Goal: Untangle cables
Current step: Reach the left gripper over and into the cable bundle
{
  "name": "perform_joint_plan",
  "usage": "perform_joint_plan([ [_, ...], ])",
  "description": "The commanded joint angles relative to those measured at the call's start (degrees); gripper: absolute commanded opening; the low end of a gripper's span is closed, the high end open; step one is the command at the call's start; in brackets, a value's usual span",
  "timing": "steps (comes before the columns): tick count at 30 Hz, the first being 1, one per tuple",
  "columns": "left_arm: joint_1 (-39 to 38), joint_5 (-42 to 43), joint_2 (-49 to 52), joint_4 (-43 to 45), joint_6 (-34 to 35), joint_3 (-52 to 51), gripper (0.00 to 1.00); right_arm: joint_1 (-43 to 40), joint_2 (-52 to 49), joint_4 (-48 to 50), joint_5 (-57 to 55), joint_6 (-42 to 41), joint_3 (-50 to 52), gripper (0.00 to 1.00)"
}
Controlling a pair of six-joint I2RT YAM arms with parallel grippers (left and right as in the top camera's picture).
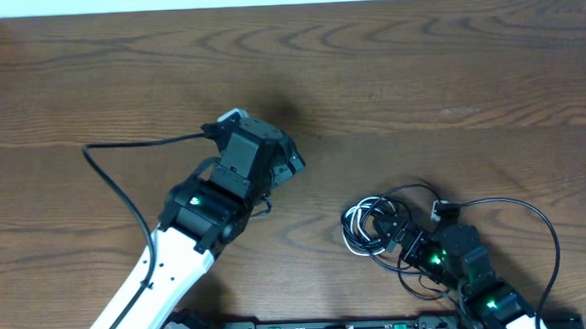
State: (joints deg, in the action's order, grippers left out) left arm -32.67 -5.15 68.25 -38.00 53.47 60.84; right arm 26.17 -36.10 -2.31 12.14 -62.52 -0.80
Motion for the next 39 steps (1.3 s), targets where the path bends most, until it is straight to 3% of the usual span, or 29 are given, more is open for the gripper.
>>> perform_joint_plan([
  [1, 0.31, -1.57, 0.24, -4.28, 0.42, 7.39, 0.88, 0.55, -0.28, -1.16, -1.51, 0.48, 0.48, 0.99],
  [7, -0.22, 4.92, 2.23, -6.32, 6.88, 9.53, 0.88, 0.55, -0.28, -1.16, -1.49, 0.46, 0.48, 0.99],
  [13, -4.87, 8.72, 10.27, -7.02, 6.88, 7.28, 0.88, 0.55, -0.28, -1.16, -1.49, 0.46, 0.48, 0.99],
  [15, -6.58, 15.50, 15.13, -9.55, 6.82, 7.08, 0.88, 0.55, -0.28, -1.16, -1.49, 0.48, 0.48, 0.99],
  [18, -7.30, 17.77, 19.08, -13.00, 6.25, 7.08, 0.88, 0.55, -0.28, -1.18, -1.49, 0.46, 0.48, 0.99],
  [26, -8.68, 28.81, 29.09, -15.47, -5.86, 6.95, 0.87, 0.55, -0.28, -1.16, -1.49, 0.46, 0.48, 0.99],
  [31, -11.80, 29.14, 32.74, -13.94, -13.44, 6.86, 0.87, 0.55, -0.28, -1.16, -1.49, 0.46, 0.48, 0.99],
  [36, -15.17, 28.02, 36.33, -7.82, -14.86, 6.86, 0.87, 0.55, -0.28, -1.18, -1.49, 0.48, 0.48, 0.99],
  [39, -15.39, 27.61, 39.41, -5.05, -14.88, 6.86, 0.62, 0.55, -0.28, -1.16, -1.49, 0.46, 0.48, 0.99],
])
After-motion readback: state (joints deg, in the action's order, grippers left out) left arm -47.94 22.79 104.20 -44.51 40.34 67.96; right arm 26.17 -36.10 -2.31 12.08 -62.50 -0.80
